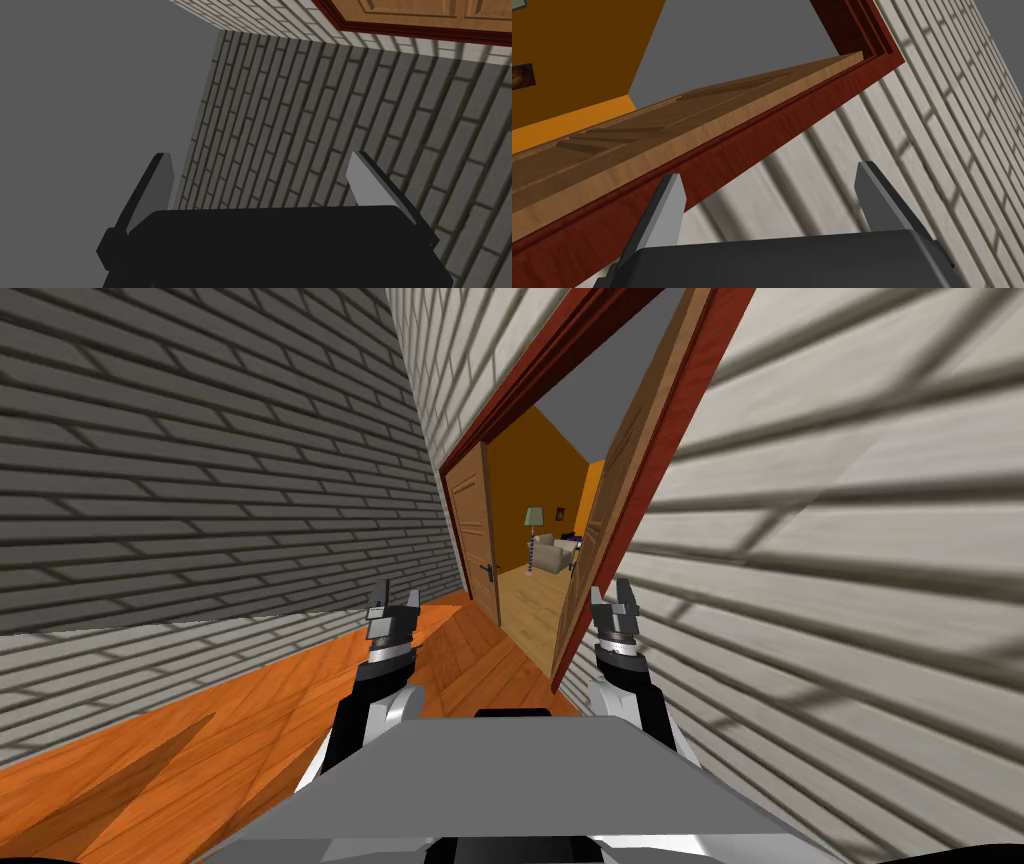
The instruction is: Push the door open
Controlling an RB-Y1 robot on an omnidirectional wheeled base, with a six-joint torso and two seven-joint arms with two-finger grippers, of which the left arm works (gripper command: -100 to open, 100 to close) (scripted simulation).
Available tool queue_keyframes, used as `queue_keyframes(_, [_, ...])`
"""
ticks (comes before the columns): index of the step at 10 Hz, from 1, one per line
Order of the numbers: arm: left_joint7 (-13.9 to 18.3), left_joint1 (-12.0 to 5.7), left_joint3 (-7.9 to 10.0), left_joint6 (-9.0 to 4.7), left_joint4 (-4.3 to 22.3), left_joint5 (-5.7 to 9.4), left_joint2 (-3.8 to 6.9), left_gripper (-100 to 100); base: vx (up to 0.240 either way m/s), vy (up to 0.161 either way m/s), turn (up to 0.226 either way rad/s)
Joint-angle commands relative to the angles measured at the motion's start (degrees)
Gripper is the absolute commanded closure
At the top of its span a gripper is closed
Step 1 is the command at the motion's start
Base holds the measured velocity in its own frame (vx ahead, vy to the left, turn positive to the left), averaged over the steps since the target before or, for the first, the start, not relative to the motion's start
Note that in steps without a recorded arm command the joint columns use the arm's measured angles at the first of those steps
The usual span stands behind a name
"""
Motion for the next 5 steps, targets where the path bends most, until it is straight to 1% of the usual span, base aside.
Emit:
queue_keyframes(1, [0.0, -0.93, 0.07, 0.10, 1.6, 0.03, 0.43, -100, 0.049, 0.080, -0.093])
queue_keyframes(2, [0.0, -1.59, 0.11, 0.16, 2.7, 0.05, 0.69, -100, 0.079, 0.143, -0.143])
queue_keyframes(4, [0.0, -3.00, 0.21, 0.31, 5.1, 0.09, 1.22, -100, 0.106, 0.199, -0.129])
queue_keyframes(5, [-0.1, -3.94, 0.28, 0.41, 6.7, 0.12, 1.51, -100, 0.119, 0.178, -0.172])
